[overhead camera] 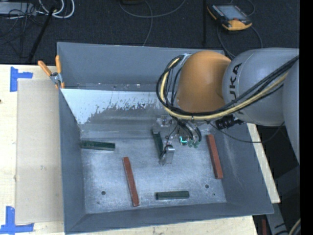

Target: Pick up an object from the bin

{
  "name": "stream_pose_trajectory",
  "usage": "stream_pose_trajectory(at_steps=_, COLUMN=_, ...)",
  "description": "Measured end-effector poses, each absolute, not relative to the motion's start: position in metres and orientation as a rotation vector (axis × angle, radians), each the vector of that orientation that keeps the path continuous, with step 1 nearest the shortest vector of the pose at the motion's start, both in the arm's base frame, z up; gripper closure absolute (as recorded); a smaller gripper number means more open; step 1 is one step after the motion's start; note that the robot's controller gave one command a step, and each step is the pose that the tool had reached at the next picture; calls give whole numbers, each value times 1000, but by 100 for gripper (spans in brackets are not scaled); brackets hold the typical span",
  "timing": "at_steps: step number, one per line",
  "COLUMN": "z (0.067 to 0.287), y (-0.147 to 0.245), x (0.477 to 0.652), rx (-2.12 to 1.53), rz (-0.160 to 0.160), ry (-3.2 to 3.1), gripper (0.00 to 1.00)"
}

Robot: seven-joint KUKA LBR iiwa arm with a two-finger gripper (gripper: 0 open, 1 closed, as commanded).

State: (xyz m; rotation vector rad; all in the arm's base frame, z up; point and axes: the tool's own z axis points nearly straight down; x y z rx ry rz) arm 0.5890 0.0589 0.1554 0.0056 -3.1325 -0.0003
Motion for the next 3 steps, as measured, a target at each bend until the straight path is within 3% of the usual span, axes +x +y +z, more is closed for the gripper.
stream_pose_trajectory(at_steps=1, z=66, y=194, x=614, rx=234, rz=-5, ry=-3132, gripper=0)
stream_pose_trajectory(at_steps=2, z=70, y=190, x=615, rx=221, rz=-2, ry=-3135, gripper=100)
stream_pose_trajectory(at_steps=3, z=218, y=199, x=602, rx=763, rz=-2, ry=-3056, gripper=100)
